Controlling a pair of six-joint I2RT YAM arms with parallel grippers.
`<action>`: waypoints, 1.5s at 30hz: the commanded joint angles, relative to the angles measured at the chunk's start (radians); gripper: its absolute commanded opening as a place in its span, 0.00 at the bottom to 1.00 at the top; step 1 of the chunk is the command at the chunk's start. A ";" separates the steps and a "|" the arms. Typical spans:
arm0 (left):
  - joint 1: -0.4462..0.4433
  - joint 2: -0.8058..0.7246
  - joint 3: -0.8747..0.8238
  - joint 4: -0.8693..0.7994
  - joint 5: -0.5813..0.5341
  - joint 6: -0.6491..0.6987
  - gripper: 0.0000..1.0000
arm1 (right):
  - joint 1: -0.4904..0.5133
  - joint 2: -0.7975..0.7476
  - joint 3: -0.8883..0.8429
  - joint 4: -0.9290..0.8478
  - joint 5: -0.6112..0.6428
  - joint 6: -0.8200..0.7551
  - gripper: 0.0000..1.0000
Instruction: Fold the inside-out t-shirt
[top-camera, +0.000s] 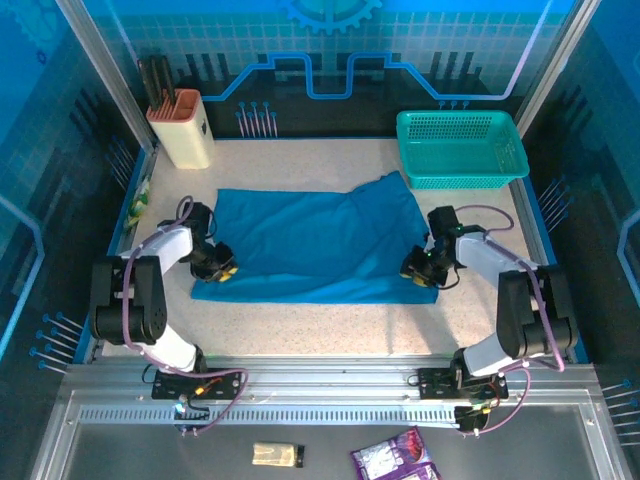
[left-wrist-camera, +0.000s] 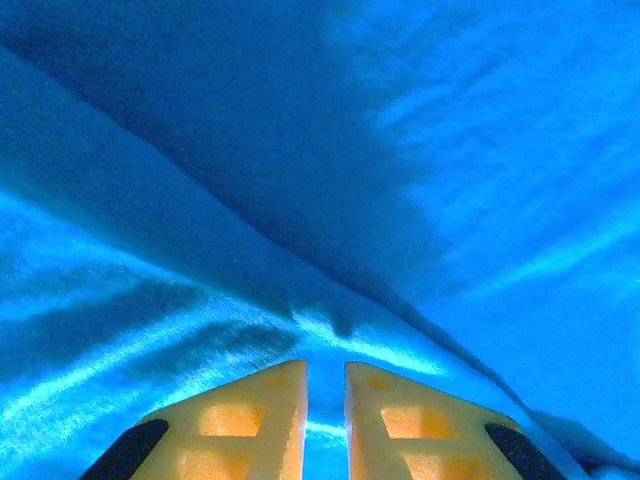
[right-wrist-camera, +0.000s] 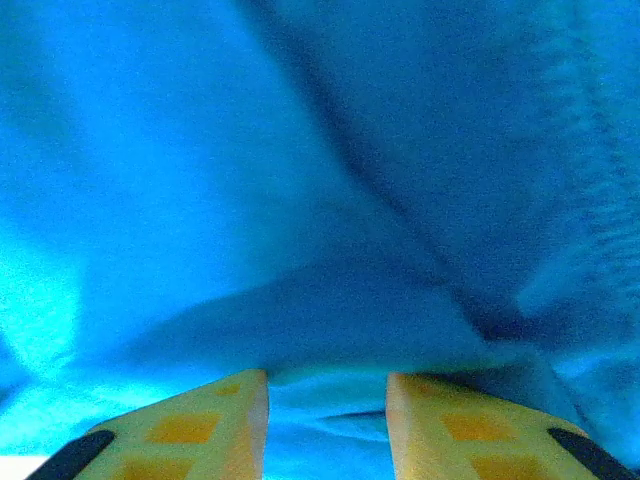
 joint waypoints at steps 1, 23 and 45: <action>0.058 0.001 -0.063 0.047 0.051 -0.024 0.18 | -0.084 0.031 -0.056 0.038 -0.040 0.012 0.41; -0.050 -0.198 0.010 0.029 0.199 -0.003 0.23 | 0.160 0.062 0.362 -0.284 0.182 -0.163 0.43; -0.149 -0.113 0.049 0.025 0.175 0.014 0.22 | 0.393 0.548 0.771 -0.451 0.416 -0.161 0.47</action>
